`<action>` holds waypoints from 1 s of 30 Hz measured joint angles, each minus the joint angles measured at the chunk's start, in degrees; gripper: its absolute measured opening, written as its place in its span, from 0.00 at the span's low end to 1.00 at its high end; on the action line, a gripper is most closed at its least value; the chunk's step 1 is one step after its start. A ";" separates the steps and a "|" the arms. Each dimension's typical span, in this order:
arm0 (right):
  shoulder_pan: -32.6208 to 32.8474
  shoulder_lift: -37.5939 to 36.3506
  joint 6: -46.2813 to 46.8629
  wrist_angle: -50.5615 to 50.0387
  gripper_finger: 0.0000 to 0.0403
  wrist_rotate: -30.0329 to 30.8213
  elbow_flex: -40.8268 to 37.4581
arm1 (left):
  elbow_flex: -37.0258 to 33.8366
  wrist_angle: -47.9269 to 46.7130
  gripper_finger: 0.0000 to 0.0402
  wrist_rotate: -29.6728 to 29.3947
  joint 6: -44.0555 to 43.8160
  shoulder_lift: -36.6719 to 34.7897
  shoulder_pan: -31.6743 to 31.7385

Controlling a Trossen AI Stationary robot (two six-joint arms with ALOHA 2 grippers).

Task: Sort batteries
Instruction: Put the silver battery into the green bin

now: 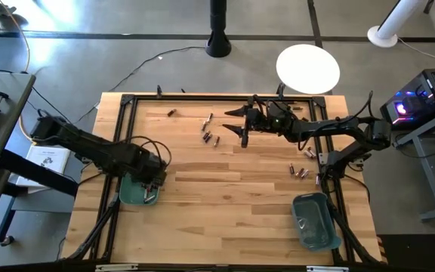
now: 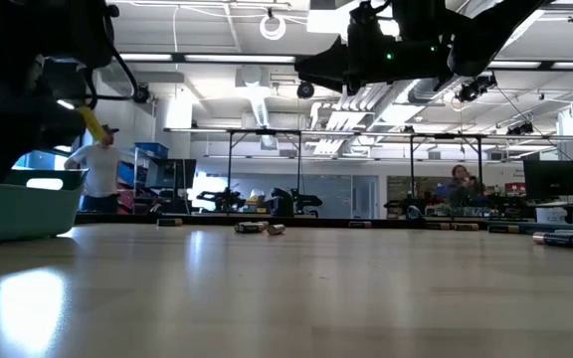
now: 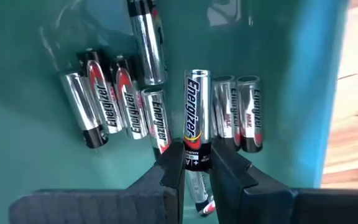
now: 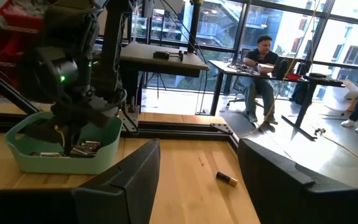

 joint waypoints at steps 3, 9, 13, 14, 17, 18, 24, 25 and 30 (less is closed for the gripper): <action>0.00 0.00 0.19 0.00 0.52 0.02 0.00 | 0.00 0.40 0.10 1.79 0.39 1.69 0.00; 0.00 0.00 1.26 0.00 0.52 0.01 0.00 | -0.02 1.06 0.10 3.35 1.03 3.86 0.00; 0.00 0.00 1.51 -0.02 0.52 0.01 0.00 | 0.00 1.59 0.11 3.12 1.19 4.25 0.00; 0.00 0.00 1.51 -0.05 0.52 0.01 0.00 | -0.01 1.61 0.13 3.09 1.12 4.25 0.00; 0.00 0.00 1.51 -0.14 0.52 0.00 0.00 | 0.00 1.68 0.20 3.09 1.11 4.22 0.00; 0.00 0.00 1.51 -0.20 0.52 0.00 0.00 | 0.00 1.68 0.23 3.05 1.14 4.22 0.00; 0.00 0.00 1.51 -0.28 0.52 0.00 0.00 | 0.24 1.31 0.39 2.66 1.23 2.68 0.00; 0.00 0.00 1.51 -0.28 0.52 0.00 0.00 | 0.60 0.88 0.40 2.67 1.48 2.04 0.00; -0.03 -1.41 1.39 -1.51 0.52 0.02 0.00 | 4.54 -4.28 0.43 3.35 3.01 -2.71 0.00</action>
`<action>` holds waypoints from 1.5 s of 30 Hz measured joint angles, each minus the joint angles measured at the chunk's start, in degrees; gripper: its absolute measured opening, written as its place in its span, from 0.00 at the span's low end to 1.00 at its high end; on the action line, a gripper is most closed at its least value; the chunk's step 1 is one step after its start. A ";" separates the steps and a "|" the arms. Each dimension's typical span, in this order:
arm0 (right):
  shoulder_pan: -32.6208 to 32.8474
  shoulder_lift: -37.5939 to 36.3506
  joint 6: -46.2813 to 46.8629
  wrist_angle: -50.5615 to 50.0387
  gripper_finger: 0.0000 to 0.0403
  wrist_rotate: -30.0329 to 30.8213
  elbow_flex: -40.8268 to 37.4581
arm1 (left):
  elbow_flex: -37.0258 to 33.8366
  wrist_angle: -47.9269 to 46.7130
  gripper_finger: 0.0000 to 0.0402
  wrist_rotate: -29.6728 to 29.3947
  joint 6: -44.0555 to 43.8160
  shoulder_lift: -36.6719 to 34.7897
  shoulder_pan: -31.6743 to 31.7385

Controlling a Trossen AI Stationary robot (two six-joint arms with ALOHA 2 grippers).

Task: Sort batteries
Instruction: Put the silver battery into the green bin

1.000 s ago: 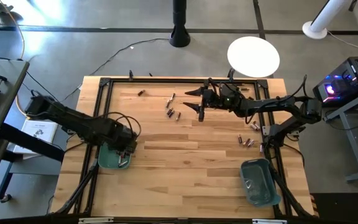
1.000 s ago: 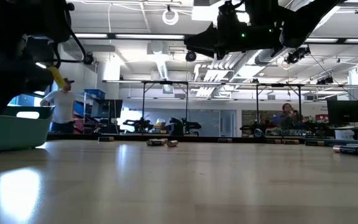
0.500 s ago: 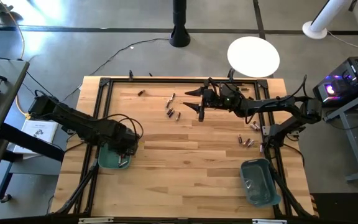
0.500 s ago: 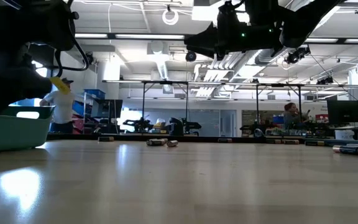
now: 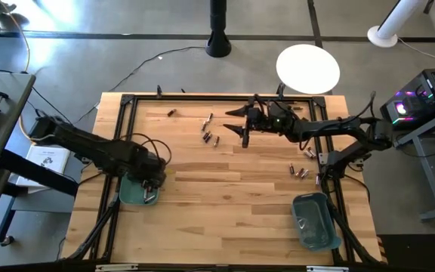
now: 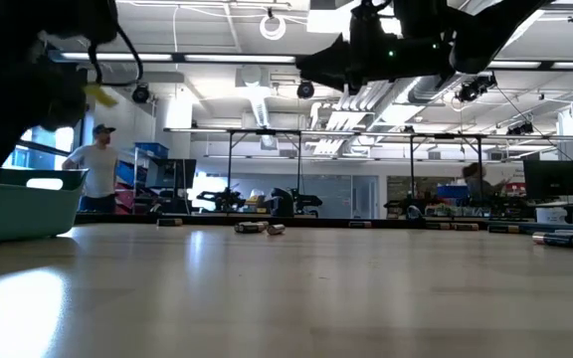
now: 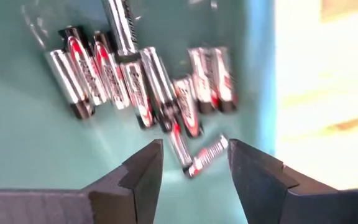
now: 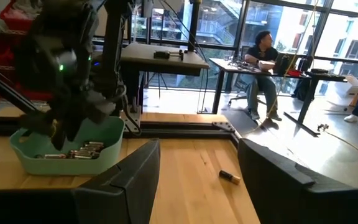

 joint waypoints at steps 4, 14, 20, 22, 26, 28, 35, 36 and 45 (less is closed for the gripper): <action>-0.51 -3.78 -0.38 -3.82 0.52 0.00 0.00 | 4.36 -4.78 0.42 -0.16 1.61 -4.22 0.00; -4.63 -15.26 1.58 -28.18 0.52 0.07 0.02 | 12.25 5.72 0.42 -26.94 20.10 -10.90 -0.09; -8.67 -19.13 8.15 -48.00 0.52 4.31 0.02 | 12.25 27.44 0.42 -46.09 50.03 -8.21 0.14; -10.44 -19.83 11.14 -55.32 0.52 6.89 0.02 | 12.25 32.54 0.42 -47.51 57.46 -6.31 1.30; -14.04 -20.05 17.97 -68.11 0.52 8.56 0.02 | 11.32 39.14 0.42 -44.72 65.40 -1.36 5.96; -15.40 -19.70 19.44 -73.11 0.52 8.59 0.02 | 8.99 44.10 0.42 -41.77 69.14 0.93 8.77; -19.45 -18.88 23.18 -86.36 0.53 8.59 0.02 | 1.09 73.66 0.42 -31.24 78.64 9.17 19.85; -19.93 -18.58 23.77 -87.66 0.54 8.60 0.02 | 0.51 77.17 0.42 -30.00 79.29 10.51 21.08; -20.05 -11.37 26.99 -103.01 0.64 5.00 0.02 | 0.34 89.95 0.42 -17.78 81.99 20.08 27.10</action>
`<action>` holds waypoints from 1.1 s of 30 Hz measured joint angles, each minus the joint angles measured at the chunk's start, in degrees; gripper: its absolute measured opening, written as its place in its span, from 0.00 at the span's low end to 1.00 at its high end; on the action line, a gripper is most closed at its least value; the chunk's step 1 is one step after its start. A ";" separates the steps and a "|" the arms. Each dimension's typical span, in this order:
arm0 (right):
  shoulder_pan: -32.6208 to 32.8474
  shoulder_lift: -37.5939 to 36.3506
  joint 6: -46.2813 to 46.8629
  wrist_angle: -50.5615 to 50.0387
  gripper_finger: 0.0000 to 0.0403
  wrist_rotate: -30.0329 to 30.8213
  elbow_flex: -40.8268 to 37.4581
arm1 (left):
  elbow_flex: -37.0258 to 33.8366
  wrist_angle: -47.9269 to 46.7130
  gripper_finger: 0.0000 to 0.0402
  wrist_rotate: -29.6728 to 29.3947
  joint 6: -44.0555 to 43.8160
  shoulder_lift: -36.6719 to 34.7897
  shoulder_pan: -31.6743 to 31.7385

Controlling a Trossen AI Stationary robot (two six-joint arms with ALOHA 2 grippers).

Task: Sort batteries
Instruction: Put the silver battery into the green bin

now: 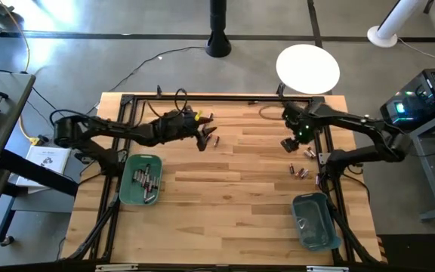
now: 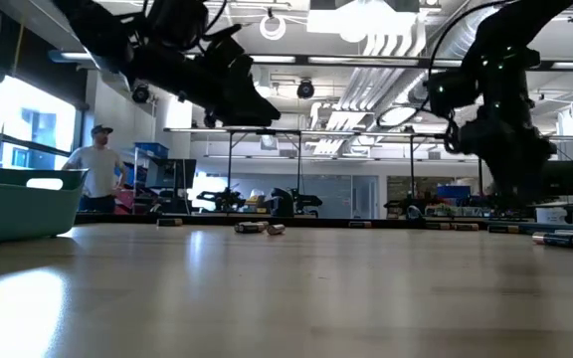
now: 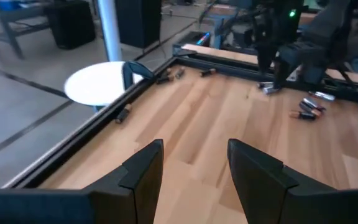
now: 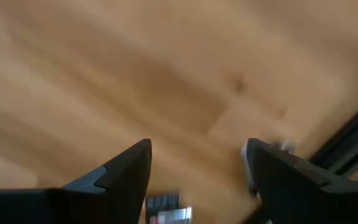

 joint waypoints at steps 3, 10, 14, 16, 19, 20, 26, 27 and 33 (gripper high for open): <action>1.88 4.01 -0.02 -5.34 0.64 1.65 0.00 | 0.00 0.13 0.42 1.60 0.10 1.35 0.42; 3.21 14.07 0.96 -10.79 0.64 9.90 0.00 | 0.00 0.38 0.42 2.06 0.13 2.11 0.50; 3.21 19.51 -2.62 -8.73 0.64 11.09 0.00 | 0.00 0.37 0.42 3.04 0.13 2.11 0.48; 3.21 21.91 -3.75 -6.68 0.64 11.10 0.00 | 0.00 0.28 0.42 3.02 0.00 2.11 0.19; 3.17 25.22 -4.40 -5.06 0.64 12.30 0.00 | 0.00 0.36 0.42 3.05 0.02 2.11 -0.20; 3.17 26.19 -4.40 -5.23 0.64 12.69 0.04 | 0.00 0.32 0.42 3.07 0.00 2.11 -0.24; 3.17 30.52 -6.15 -5.70 0.64 13.11 0.26 | 0.00 0.31 0.42 3.22 -0.02 2.11 -0.61; 3.17 30.77 -6.61 -5.63 0.64 12.74 0.23 | 0.00 0.31 0.42 3.22 -0.07 2.11 -0.61; 3.12 30.97 -9.78 -4.97 0.64 11.47 0.04 | 0.00 0.31 0.42 3.20 -0.49 2.11 -0.61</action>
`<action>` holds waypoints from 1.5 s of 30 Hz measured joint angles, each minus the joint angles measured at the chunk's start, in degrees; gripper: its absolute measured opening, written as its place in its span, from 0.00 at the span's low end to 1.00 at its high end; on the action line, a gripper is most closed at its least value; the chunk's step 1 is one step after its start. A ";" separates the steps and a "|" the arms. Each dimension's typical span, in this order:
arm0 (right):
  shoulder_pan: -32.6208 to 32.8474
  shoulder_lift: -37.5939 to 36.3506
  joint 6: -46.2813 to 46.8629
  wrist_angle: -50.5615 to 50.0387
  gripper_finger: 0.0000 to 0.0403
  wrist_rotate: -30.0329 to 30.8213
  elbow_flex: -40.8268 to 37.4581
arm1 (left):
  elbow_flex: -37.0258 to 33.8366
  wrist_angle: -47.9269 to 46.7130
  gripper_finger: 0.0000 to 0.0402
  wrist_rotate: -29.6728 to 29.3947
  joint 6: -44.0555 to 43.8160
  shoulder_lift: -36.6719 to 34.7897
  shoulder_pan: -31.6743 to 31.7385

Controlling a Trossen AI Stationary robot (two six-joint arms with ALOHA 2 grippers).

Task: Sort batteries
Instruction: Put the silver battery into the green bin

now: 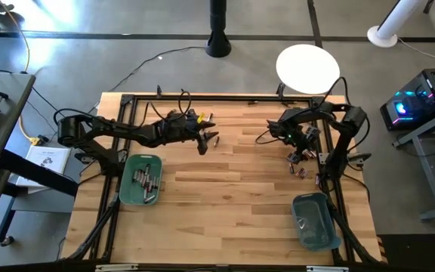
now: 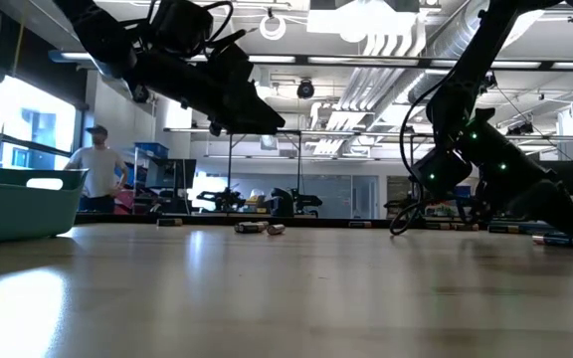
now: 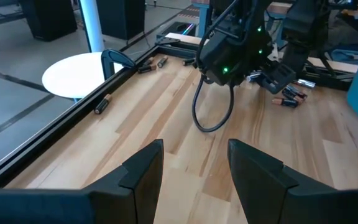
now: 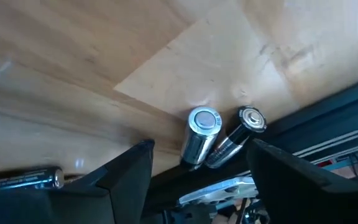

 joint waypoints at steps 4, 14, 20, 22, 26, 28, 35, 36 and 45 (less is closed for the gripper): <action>0.00 0.04 -3.34 0.91 0.58 -0.67 -0.05 | 0.00 0.00 0.42 0.00 -0.02 0.00 0.00; 0.09 0.04 -5.42 2.00 0.24 -3.14 -0.11 | 0.00 0.00 0.42 0.00 -1.02 0.00 -0.05; 0.70 -0.05 -5.69 1.98 0.22 -3.37 -0.10 | 0.00 0.00 0.42 0.00 -1.27 -0.02 -0.07; 1.75 -0.52 -6.55 1.98 0.22 -3.45 -0.10 | 0.00 -0.02 0.42 0.00 -1.55 -0.04 -0.07; 3.91 -2.41 -6.87 2.78 0.22 -4.91 0.83 | 0.00 -0.01 0.42 -0.02 -1.60 -0.04 -0.07; 4.80 -3.93 -6.84 4.45 0.22 -5.75 1.70 | 0.00 0.00 0.42 -0.02 -1.99 -0.04 -0.07; 6.84 -7.49 -7.09 13.53 0.22 -7.61 6.35 | 0.00 0.00 0.42 -0.04 -2.54 -0.04 -0.07; 7.10 -7.83 -7.13 13.92 0.22 -7.65 6.90 | 0.00 0.00 0.42 -0.04 -2.56 -0.04 -0.07; 9.09 -13.53 -9.62 23.75 0.07 -12.52 11.56 | 0.00 -0.47 0.42 -0.04 -3.02 -0.04 -0.07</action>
